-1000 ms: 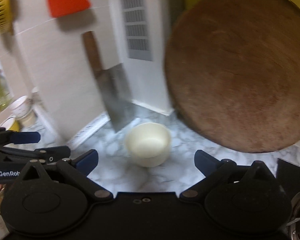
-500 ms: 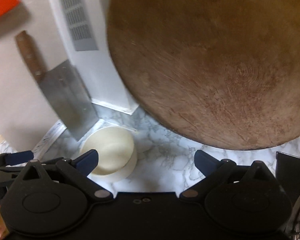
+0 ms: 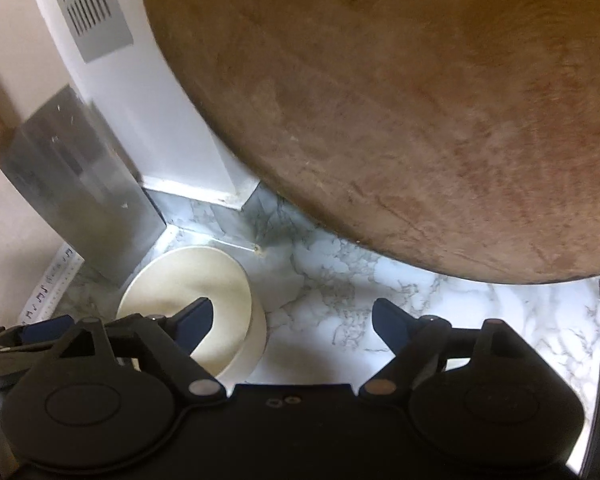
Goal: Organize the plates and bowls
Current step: 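Move both grippers to the rim of the cream bowl, then close both grippers on the cream bowl's rim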
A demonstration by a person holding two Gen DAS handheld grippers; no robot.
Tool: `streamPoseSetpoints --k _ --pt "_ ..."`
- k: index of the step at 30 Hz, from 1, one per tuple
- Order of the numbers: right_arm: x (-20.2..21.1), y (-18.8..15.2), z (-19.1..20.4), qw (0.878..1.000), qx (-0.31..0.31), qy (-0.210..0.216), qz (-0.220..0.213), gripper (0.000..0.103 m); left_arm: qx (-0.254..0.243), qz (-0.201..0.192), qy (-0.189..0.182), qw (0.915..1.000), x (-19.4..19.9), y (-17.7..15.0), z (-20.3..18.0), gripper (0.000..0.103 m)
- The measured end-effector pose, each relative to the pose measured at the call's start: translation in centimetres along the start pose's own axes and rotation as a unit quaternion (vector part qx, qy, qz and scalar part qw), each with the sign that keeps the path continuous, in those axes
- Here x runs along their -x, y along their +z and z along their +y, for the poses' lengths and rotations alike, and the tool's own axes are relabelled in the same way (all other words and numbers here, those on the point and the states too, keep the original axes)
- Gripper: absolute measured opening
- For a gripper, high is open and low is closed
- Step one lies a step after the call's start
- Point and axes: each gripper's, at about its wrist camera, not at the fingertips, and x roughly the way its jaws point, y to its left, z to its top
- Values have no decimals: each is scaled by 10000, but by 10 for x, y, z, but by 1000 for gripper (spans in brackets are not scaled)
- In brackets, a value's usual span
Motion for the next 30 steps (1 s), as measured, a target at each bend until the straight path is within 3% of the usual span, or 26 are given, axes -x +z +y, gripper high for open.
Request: streamPoseSetpoints --k 6,8,11,13,22,25,30 --pt "-14 0 8 9998 152 -34 78 76 69 118 33 9999 -15 0 4 72" --pt "-18 0 10 9998 169 -46 135 73 65 166 -27 9998 -17 0 4 63" --pt "-23 -1 12 9996 187 -47 203 64 83 195 -119 9997 -20 0 2 59" --pt "-25 -2 14 9995 213 -34 220 58 39 165 -159 9997 -19 1 -1 45" --pt "-30 -3 19 9991 282 40 320 34 -71 212 -290 9993 -15 3 -11 15" --pt "-30 -2 21 9990 285 75 344 25 -94 218 -287 9993 -14 3 -11 9" --pt "-31 -2 21 9987 241 187 400 15 -42 261 -328 9991 -15 2 -9 7"
